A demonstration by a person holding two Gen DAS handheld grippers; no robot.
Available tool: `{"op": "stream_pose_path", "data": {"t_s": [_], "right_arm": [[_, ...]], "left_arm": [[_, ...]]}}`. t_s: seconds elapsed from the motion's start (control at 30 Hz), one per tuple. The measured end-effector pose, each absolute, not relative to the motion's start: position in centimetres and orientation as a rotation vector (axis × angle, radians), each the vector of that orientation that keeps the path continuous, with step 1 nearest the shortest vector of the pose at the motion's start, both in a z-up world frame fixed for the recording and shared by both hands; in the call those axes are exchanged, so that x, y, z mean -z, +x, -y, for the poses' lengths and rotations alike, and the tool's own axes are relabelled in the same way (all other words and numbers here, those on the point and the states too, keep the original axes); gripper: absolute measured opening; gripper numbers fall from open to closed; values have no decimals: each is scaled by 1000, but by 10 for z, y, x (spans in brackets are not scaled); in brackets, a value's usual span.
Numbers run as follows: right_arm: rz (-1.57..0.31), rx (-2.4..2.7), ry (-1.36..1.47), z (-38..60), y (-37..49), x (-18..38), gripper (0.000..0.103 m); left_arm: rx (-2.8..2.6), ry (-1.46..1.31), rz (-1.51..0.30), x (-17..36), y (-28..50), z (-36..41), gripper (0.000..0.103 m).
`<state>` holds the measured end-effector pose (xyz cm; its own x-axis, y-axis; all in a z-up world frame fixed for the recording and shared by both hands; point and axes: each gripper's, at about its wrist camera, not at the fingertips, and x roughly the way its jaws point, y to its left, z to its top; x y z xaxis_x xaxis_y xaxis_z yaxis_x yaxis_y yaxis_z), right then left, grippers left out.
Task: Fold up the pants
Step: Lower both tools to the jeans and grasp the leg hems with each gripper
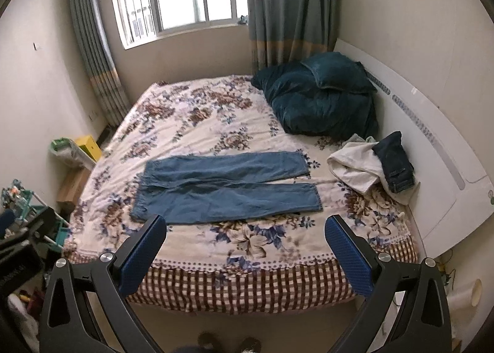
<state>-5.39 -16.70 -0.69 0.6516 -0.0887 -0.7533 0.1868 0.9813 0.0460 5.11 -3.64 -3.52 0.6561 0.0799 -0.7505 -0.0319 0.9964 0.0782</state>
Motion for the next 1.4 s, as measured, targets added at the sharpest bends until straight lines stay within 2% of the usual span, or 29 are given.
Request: {"op": "stream_pose_path", "data": {"t_s": [0.27,0.6,0.87,1.1,1.4], "right_arm": [[-962,196,145,186,36,65,103],[-1090,330,197,219,220,170,103],[-1213,349,202,235,384,303,103],[-1309,325,122,244,502,420,103],[-1445,216,-43,265,652,555,103]], "left_arm": [[-46,108,-943,93,145,54,103],[26,161,-1078,192,322,57,103],[-2,228,-1156,298,460,66,103],[-48,241,-1262,395,547,76,103],[66,466,-1305,522,669,129,103]]}}
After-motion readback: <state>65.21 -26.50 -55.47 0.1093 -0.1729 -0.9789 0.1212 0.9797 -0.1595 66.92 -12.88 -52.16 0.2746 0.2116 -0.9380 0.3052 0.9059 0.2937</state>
